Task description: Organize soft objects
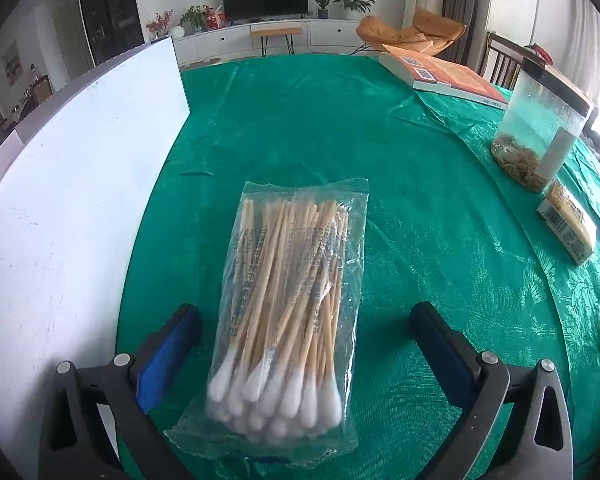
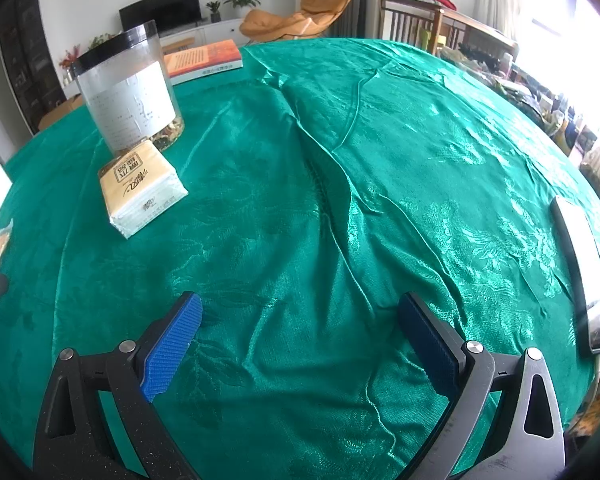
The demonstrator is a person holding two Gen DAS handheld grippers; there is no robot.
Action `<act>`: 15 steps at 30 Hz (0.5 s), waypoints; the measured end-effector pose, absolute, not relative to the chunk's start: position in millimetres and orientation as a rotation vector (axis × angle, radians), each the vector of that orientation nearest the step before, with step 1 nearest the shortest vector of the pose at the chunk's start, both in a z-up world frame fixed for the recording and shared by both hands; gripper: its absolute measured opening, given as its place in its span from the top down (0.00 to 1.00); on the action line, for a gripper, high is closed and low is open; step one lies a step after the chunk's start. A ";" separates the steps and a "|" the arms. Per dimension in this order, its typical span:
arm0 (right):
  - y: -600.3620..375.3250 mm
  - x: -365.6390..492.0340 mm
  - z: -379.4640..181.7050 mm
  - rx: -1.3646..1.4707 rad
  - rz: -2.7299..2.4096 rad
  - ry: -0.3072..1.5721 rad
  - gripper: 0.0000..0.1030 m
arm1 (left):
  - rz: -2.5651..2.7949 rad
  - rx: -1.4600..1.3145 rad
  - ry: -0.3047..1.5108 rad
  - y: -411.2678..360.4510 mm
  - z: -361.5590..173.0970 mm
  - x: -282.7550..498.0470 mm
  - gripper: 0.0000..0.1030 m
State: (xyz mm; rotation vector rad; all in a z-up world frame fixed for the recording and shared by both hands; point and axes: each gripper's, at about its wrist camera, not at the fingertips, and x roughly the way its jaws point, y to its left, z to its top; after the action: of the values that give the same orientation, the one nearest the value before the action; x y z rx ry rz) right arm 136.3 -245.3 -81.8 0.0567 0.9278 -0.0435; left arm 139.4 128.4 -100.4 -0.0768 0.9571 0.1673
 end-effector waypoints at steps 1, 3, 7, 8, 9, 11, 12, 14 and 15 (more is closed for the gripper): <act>-245.3 136.3 -81.8 0.057 -0.044 0.928 0.03 | 0.167 -0.077 0.957 128.4 -100.4 139.4 0.00; -245.2 136.3 -81.8 0.057 -0.044 0.928 0.03 | 0.167 -0.077 0.957 128.5 -100.5 139.4 0.00; -245.6 135.9 -81.3 0.061 -0.037 0.929 0.03 | 0.167 -0.077 0.956 128.5 -100.5 138.9 0.00; -247.0 135.7 -79.6 0.078 -0.017 0.926 0.04 | 0.168 -0.077 0.956 128.5 -100.4 138.9 0.00; -248.3 135.7 -75.5 0.118 0.033 0.915 0.04 | 0.167 -0.078 0.955 128.4 -100.3 138.0 0.00; -247.7 136.9 -61.4 0.182 0.154 0.854 0.05 | 0.168 -0.078 0.955 128.5 -100.4 137.8 0.00; -241.8 139.0 -53.0 0.156 0.192 0.815 0.05 | 0.167 -0.077 0.955 128.5 -100.4 137.8 0.00; -221.7 150.3 -40.5 0.034 0.280 0.775 0.05 | 0.168 -0.077 0.955 128.5 -100.4 137.9 0.00; -209.9 159.5 -38.3 -0.035 0.327 0.777 0.05 | 0.167 -0.077 0.955 128.5 -100.4 137.7 0.00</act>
State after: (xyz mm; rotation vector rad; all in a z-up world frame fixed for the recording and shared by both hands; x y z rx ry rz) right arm 159.5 -209.9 -38.3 -0.0346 0.7770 0.3268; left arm 137.7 128.5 -100.4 -0.0773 0.9549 0.1674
